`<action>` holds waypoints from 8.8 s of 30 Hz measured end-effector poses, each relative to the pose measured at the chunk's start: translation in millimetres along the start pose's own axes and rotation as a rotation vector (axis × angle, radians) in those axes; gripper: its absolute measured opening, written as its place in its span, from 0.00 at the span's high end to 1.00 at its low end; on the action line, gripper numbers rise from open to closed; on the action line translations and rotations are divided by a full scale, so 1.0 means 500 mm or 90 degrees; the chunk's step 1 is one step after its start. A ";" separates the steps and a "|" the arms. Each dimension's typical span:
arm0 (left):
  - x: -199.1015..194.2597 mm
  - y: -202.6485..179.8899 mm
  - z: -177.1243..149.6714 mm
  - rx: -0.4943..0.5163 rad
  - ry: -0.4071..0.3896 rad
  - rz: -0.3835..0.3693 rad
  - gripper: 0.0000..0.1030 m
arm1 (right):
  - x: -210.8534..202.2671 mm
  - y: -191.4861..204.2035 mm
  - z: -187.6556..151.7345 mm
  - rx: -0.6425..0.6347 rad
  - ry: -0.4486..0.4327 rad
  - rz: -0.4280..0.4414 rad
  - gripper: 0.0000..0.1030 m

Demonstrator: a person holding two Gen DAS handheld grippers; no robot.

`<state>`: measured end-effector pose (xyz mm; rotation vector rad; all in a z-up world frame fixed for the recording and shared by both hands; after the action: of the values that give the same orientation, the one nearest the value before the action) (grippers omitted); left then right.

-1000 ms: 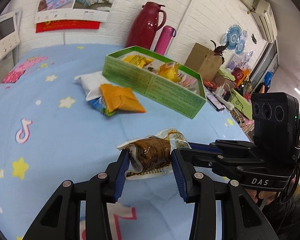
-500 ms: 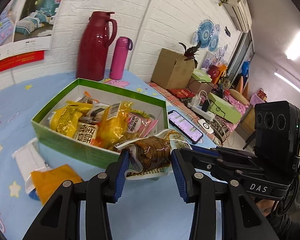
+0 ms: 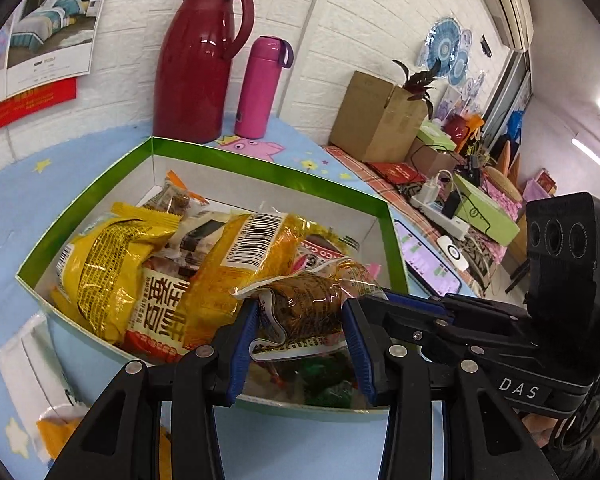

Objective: Organize snacks
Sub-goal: 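Carry the jelly packet into the green box and open both tools, then move both tools to the orange bag on the table, then grasp the orange bag with both tools together, then carry the orange bag into the green box and open both tools, then move both tools to the small blue-green packet, then grasp the blue-green packet with both tools together, then carry the blue-green packet into the green box and open both tools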

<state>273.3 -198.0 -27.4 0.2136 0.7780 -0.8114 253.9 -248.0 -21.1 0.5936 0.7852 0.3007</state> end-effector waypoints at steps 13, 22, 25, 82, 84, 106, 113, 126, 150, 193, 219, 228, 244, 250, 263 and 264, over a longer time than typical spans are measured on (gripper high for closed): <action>-0.074 0.033 -0.024 -0.041 -0.055 0.097 0.06 | -0.064 -0.019 0.013 -0.030 -0.093 -0.068 0.29; -0.169 0.039 -0.096 -0.060 -0.050 0.184 0.01 | -0.119 0.033 -0.042 -0.040 -0.101 -0.051 0.08; -0.201 0.037 -0.121 -0.063 -0.054 0.201 0.01 | -0.123 0.059 -0.066 -0.049 -0.095 -0.039 0.05; -0.249 0.183 -0.335 -0.206 0.024 0.068 0.48 | 0.102 0.217 -0.291 -0.208 0.150 -0.004 0.41; -0.243 0.200 -0.301 -0.224 0.003 0.057 0.47 | 0.098 0.215 -0.281 -0.189 0.143 0.002 0.40; -0.310 0.127 -0.479 -0.224 0.056 0.001 0.59 | 0.080 0.228 -0.350 -0.097 0.228 0.095 0.39; -0.316 0.158 -0.457 -0.271 0.012 0.003 0.45 | 0.126 0.264 -0.347 -0.111 0.234 0.086 0.38; -0.267 0.170 -0.423 -0.228 0.006 0.049 0.64 | 0.180 0.288 -0.358 0.008 0.284 0.182 0.76; -0.250 -0.013 -0.056 -0.065 -0.102 -0.051 0.75 | -0.107 0.203 -0.073 -0.012 -0.022 0.138 0.79; -0.202 0.029 -0.031 -0.038 -0.064 0.124 0.18 | -0.152 0.097 -0.010 0.030 -0.125 0.062 0.19; -0.257 0.275 -0.277 -0.186 -0.016 0.079 0.31 | 0.145 0.263 -0.264 -0.120 0.138 -0.007 0.32; -0.173 0.267 -0.275 -0.214 0.040 -0.030 0.51 | 0.188 0.240 -0.256 0.017 0.178 0.053 0.48; -0.144 0.241 -0.275 -0.233 0.045 -0.073 0.82 | 0.199 0.233 -0.251 0.047 0.172 0.059 0.79; -0.174 0.197 -0.250 -0.222 0.027 -0.077 0.82 | 0.143 0.248 -0.238 0.019 0.134 0.065 0.80; -0.189 0.042 -0.093 -0.133 -0.024 -0.105 0.82 | -0.039 0.199 -0.143 0.002 -0.005 0.058 0.80; -0.181 0.028 -0.080 -0.125 -0.025 -0.110 0.82 | -0.051 0.186 -0.134 0.007 -0.014 0.056 0.80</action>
<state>222.2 -118.7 5.7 -0.0456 0.8409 -0.8933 183.9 -159.5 12.2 0.6418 0.7405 0.3705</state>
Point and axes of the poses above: each gripper's, at about its wrist camera, not at the fingertips, and x roughly the way its jaws point, y to its left, z to its top, the point moved 10 cm from there along x, roughly the way its jaws point, and after that the axes turned 13 degrees about x, right-handed, at the moved point
